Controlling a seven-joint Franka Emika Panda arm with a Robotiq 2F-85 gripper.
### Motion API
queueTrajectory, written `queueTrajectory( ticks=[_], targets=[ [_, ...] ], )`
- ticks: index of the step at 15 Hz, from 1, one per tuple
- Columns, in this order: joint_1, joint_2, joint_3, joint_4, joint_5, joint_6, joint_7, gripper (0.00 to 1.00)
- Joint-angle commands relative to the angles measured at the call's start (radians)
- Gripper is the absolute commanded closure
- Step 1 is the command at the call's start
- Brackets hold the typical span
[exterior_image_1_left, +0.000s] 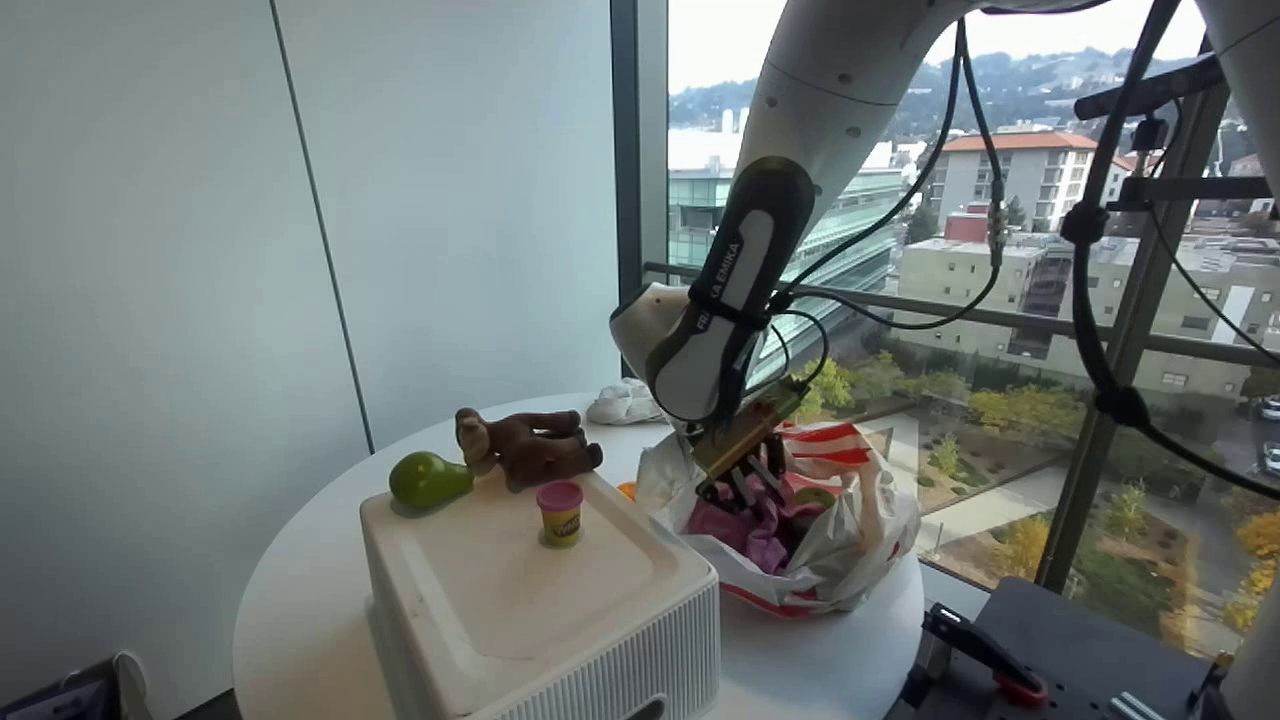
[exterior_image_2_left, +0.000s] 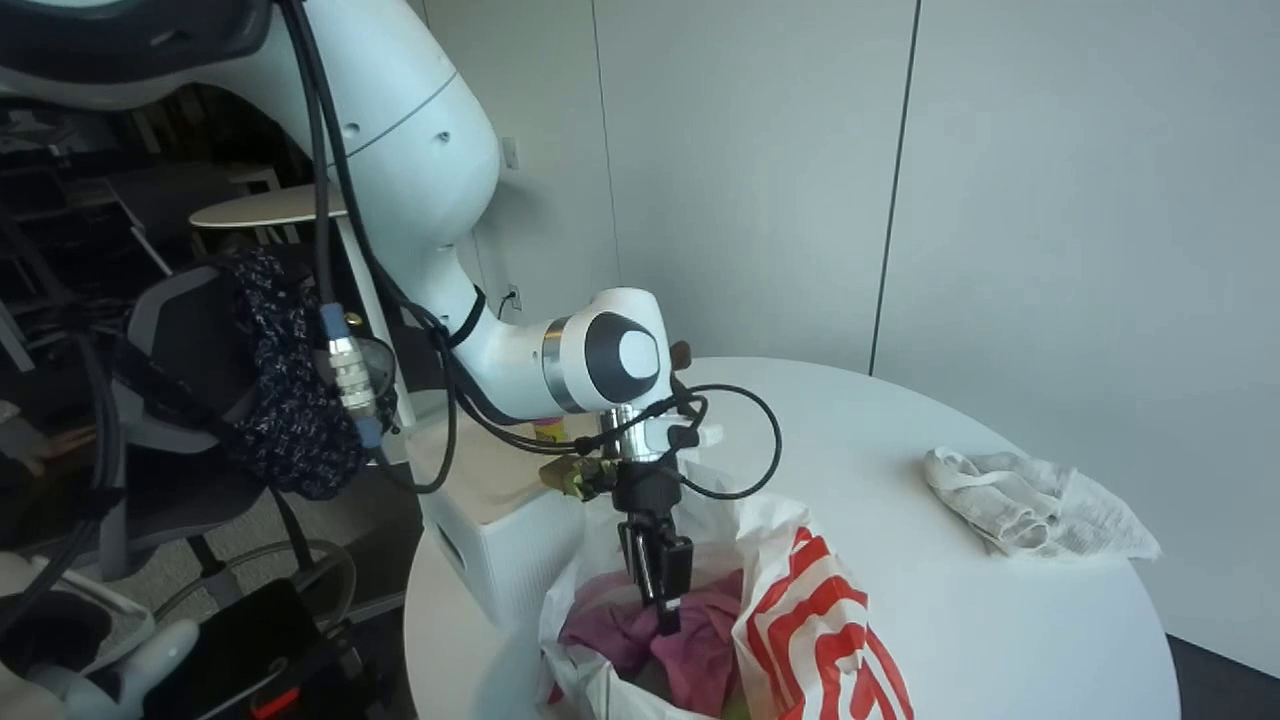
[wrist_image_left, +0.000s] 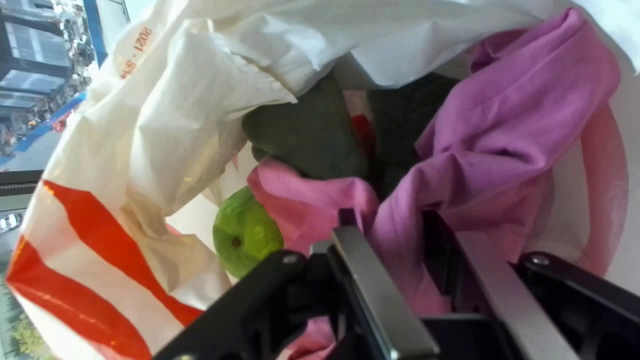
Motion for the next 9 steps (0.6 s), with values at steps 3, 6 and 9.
queueTrajectory(
  ticks=[3,6,9],
  targets=[
    [0.052,-0.305,0.059,-0.061,0.041,-0.330,-0.056,0.15],
    [0.053,-0.450,0.144,-0.074,0.082,-0.307,-0.162,0.00],
    [0.078,-0.519,0.238,-0.015,0.180,-0.295,-0.192,0.00]
  ],
)
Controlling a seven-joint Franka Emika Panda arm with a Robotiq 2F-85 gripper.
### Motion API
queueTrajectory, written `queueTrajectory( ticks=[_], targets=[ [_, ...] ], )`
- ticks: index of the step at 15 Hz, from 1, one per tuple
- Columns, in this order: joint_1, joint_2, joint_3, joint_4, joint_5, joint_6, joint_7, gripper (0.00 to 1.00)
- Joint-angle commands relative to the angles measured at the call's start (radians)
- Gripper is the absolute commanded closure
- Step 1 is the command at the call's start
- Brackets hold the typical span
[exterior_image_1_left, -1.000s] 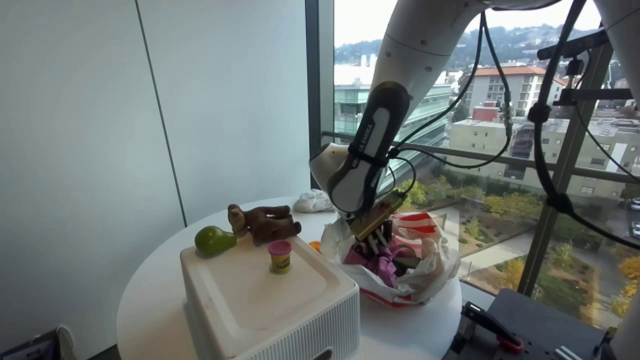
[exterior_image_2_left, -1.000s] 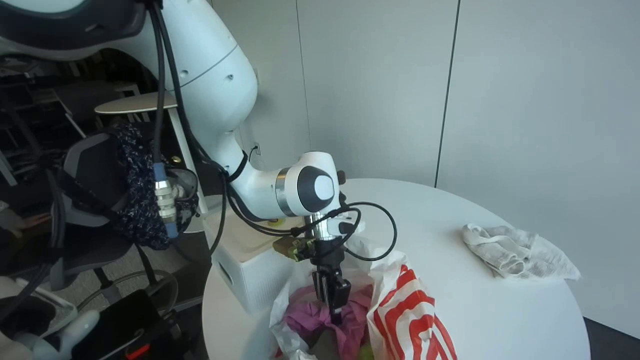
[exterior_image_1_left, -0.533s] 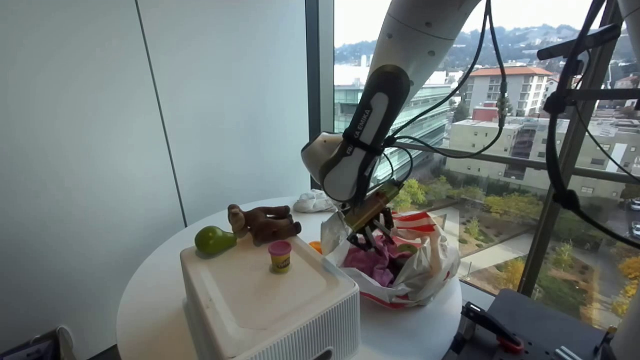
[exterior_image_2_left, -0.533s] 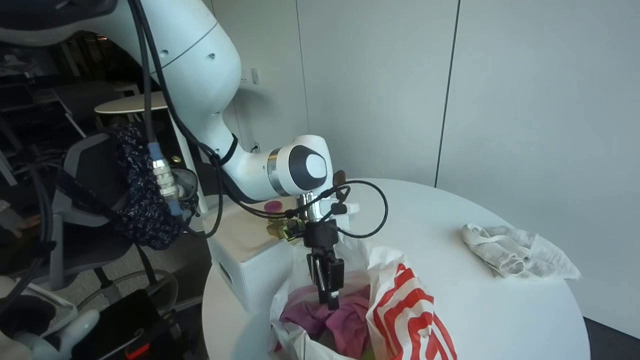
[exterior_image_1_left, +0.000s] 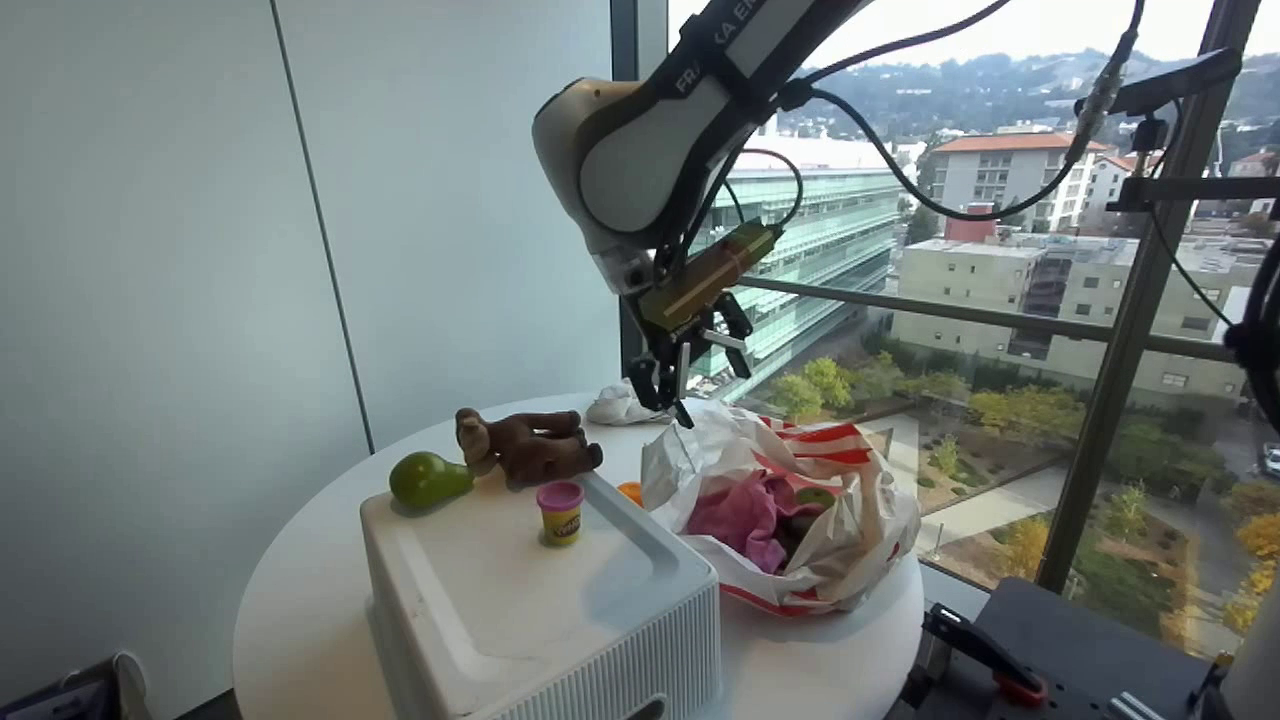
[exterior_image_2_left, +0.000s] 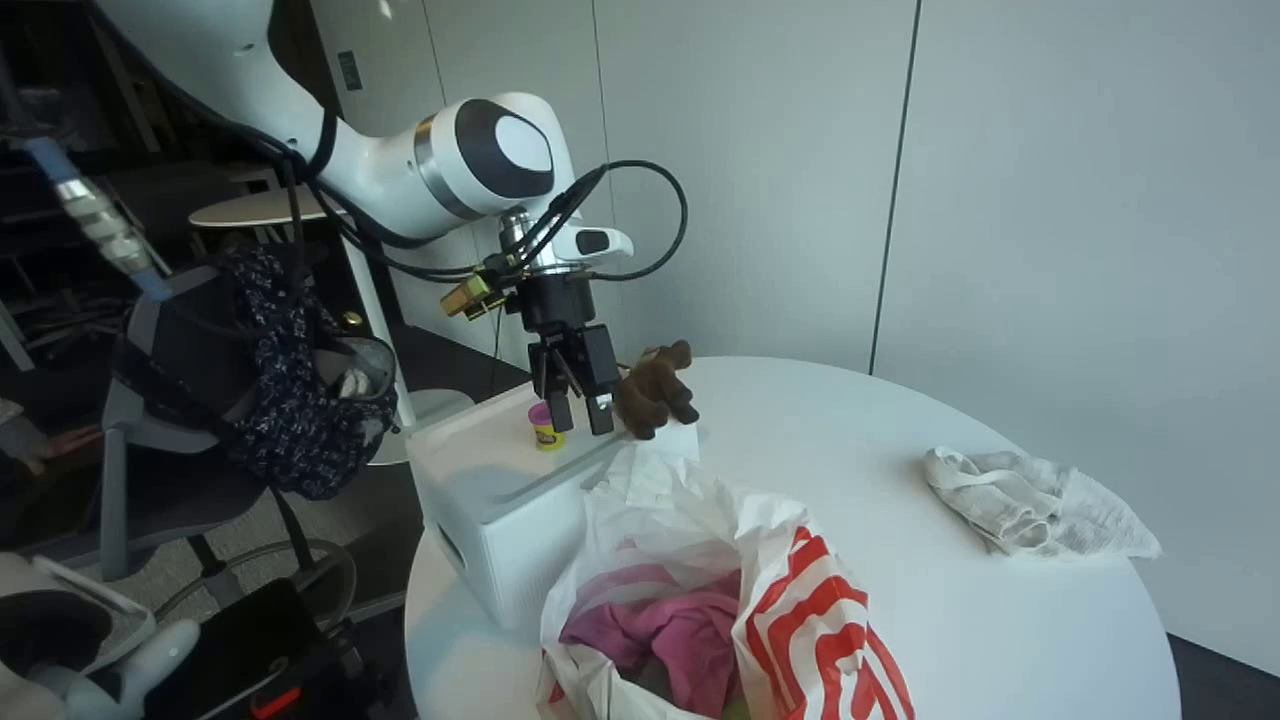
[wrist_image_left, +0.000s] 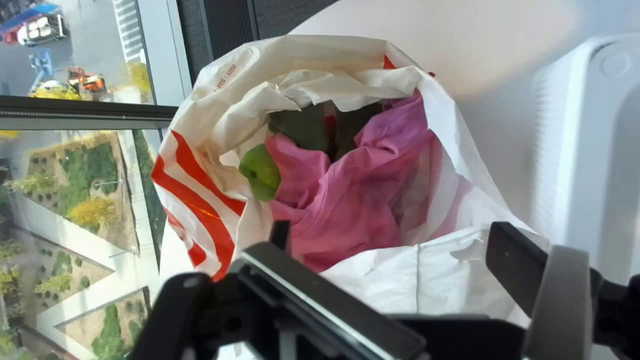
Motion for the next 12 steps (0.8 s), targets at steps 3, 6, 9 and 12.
queueTrajectory(
  ticks=[3,6,9,12],
  targets=[
    [0.027,-0.062,0.124,0.061,0.215,0.111,-0.056,0.00],
    [0.030,-0.022,0.152,0.038,0.267,0.341,-0.079,0.00],
    [0.028,0.041,0.149,0.024,0.228,0.486,-0.076,0.00],
    [0.028,0.104,0.141,0.018,0.272,0.553,-0.117,0.00]
  ],
)
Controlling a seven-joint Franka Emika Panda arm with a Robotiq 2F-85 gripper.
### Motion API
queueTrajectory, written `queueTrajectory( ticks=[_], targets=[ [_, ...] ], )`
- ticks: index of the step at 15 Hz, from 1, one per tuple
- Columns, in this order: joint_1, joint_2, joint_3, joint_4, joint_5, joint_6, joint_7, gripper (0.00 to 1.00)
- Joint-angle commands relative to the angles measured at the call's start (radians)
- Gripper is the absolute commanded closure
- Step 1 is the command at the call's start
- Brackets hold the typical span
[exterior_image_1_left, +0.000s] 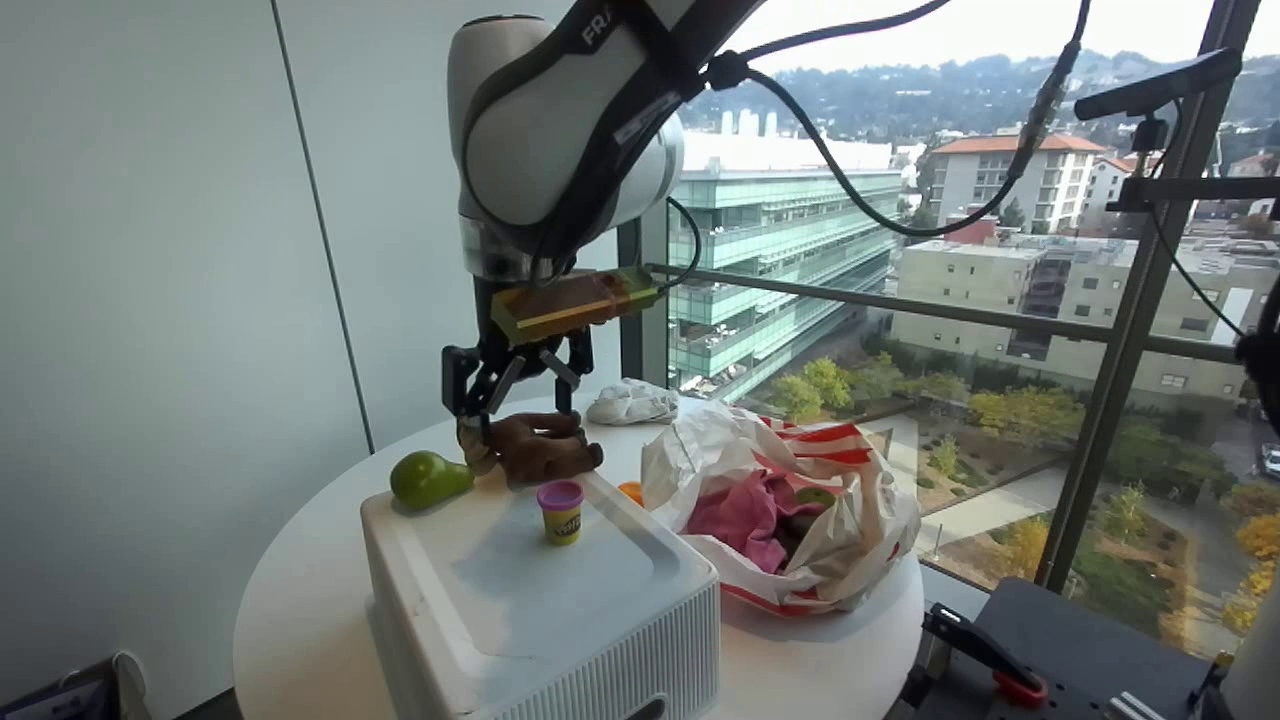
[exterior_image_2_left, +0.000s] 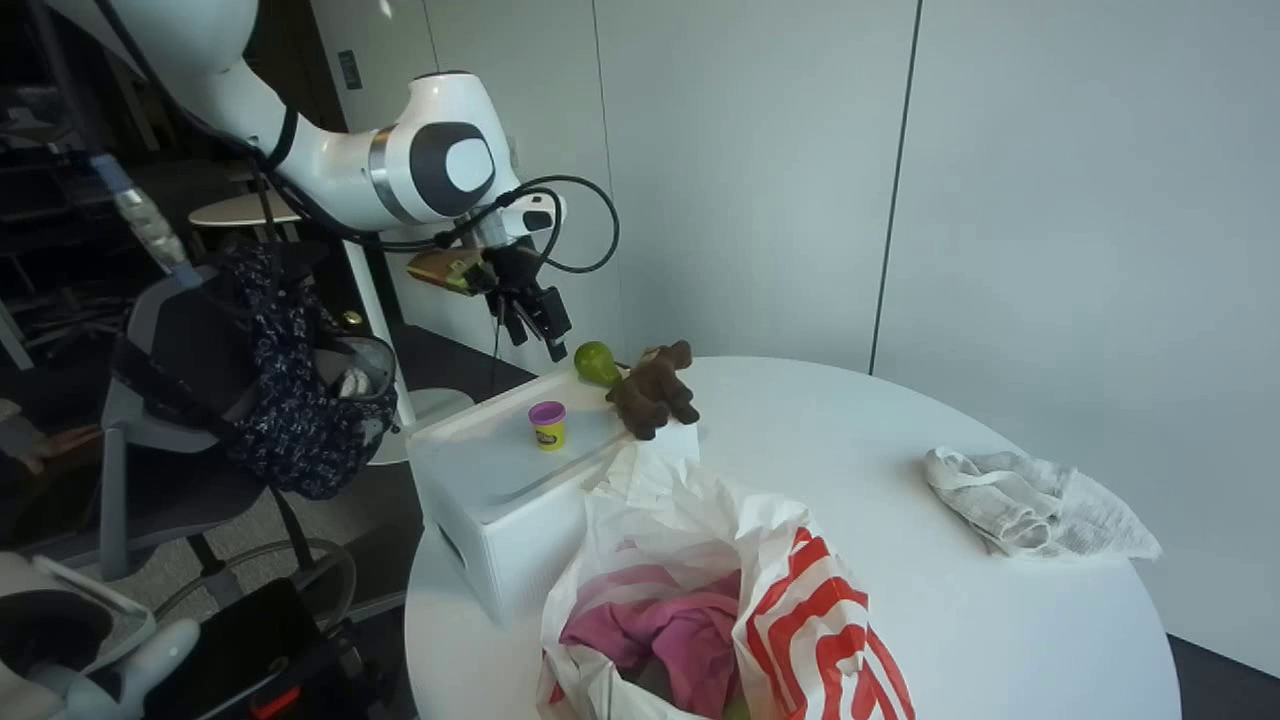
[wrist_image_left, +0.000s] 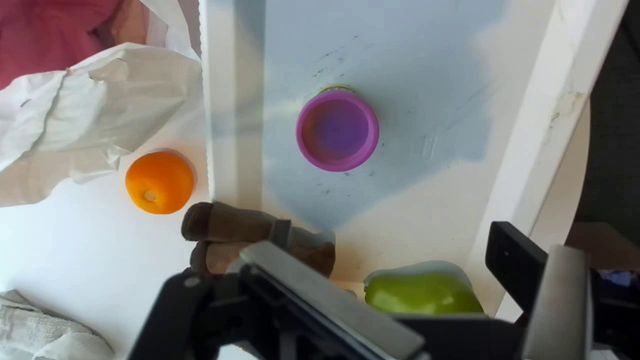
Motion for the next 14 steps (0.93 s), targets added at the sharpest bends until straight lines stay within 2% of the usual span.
queueTrajectory(
  ticks=[1,4,14],
  targets=[
    [-0.003,0.065,-0.006,-0.002,0.053,0.079,-0.062,0.00],
    [0.004,0.096,-0.009,-0.005,0.075,0.093,-0.082,0.00],
    [0.023,0.149,-0.049,-0.014,0.020,0.094,-0.047,0.00]
  ],
)
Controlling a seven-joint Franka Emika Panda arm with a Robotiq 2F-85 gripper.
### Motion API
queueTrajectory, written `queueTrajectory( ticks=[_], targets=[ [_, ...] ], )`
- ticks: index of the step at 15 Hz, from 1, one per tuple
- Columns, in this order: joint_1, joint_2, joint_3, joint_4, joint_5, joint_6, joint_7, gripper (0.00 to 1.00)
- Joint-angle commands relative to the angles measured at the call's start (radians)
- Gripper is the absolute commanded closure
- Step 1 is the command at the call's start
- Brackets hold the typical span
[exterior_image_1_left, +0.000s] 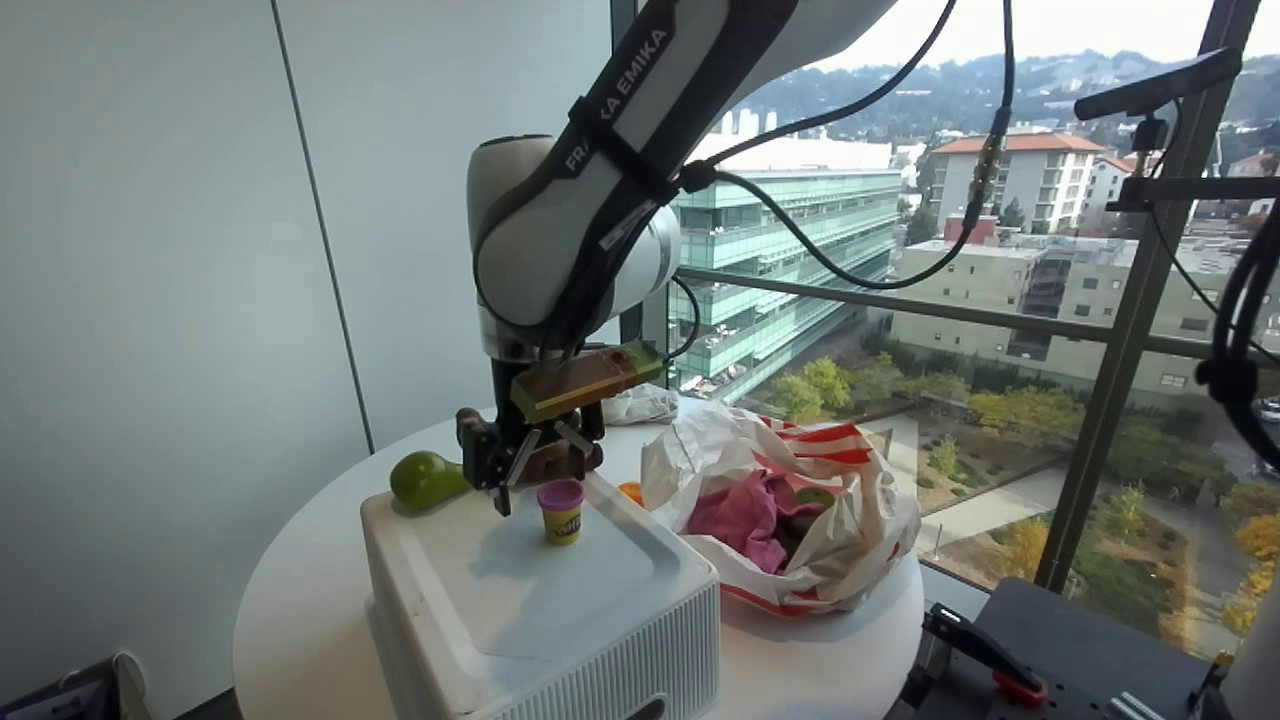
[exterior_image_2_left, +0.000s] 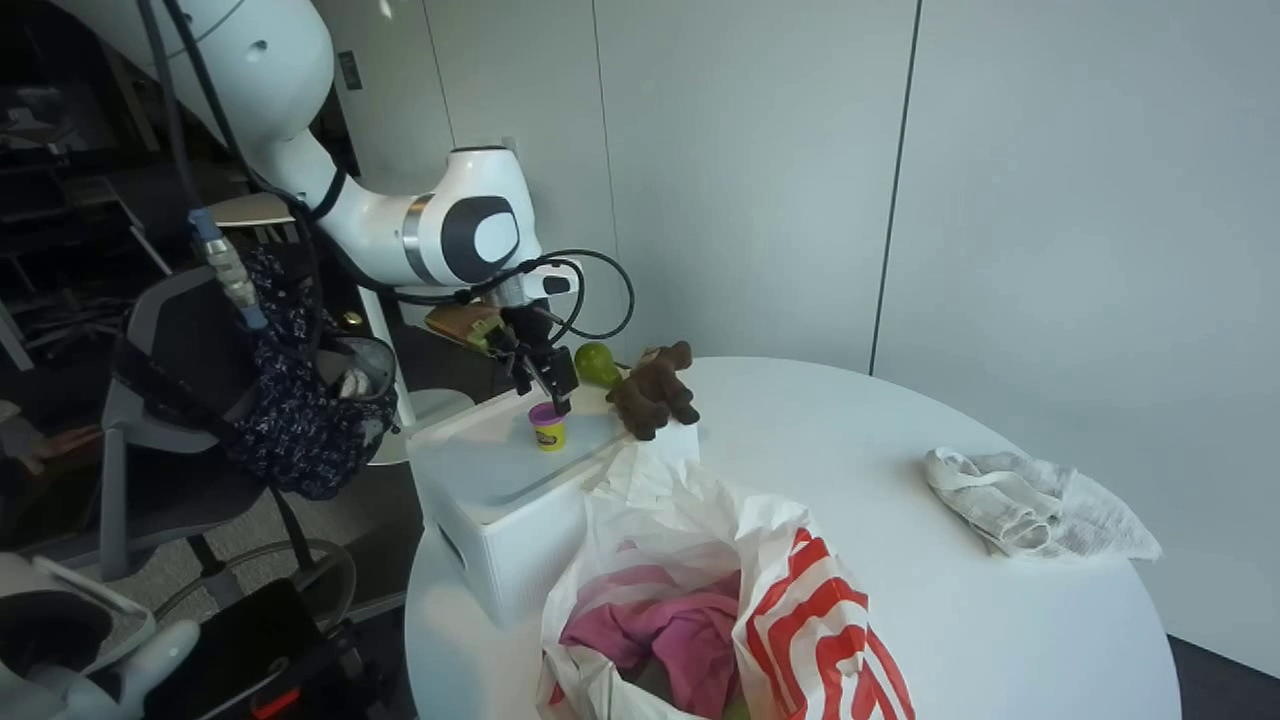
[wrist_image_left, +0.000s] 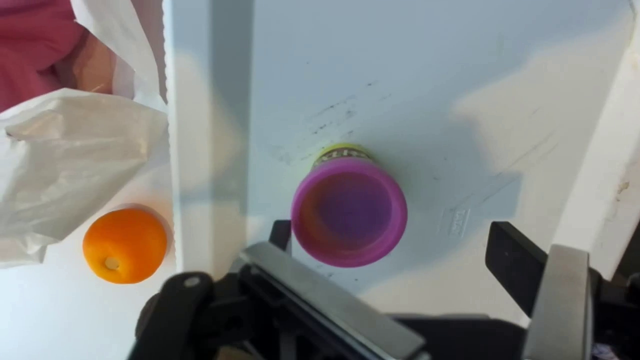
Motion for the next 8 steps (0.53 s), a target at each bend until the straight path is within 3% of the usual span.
queueTrajectory(
  ticks=[1,4,5,6,8],
  targets=[
    [0.023,0.016,-0.033,-0.003,-0.034,0.024,0.017,0.00],
    [0.029,0.033,-0.049,-0.003,-0.047,0.030,0.020,0.00],
    [0.029,0.033,-0.053,-0.006,-0.052,0.037,0.021,0.25],
    [0.028,0.029,-0.052,-0.009,-0.048,0.043,0.013,0.26],
    [0.034,0.014,-0.060,-0.013,-0.064,0.045,0.012,0.42]
  ],
)
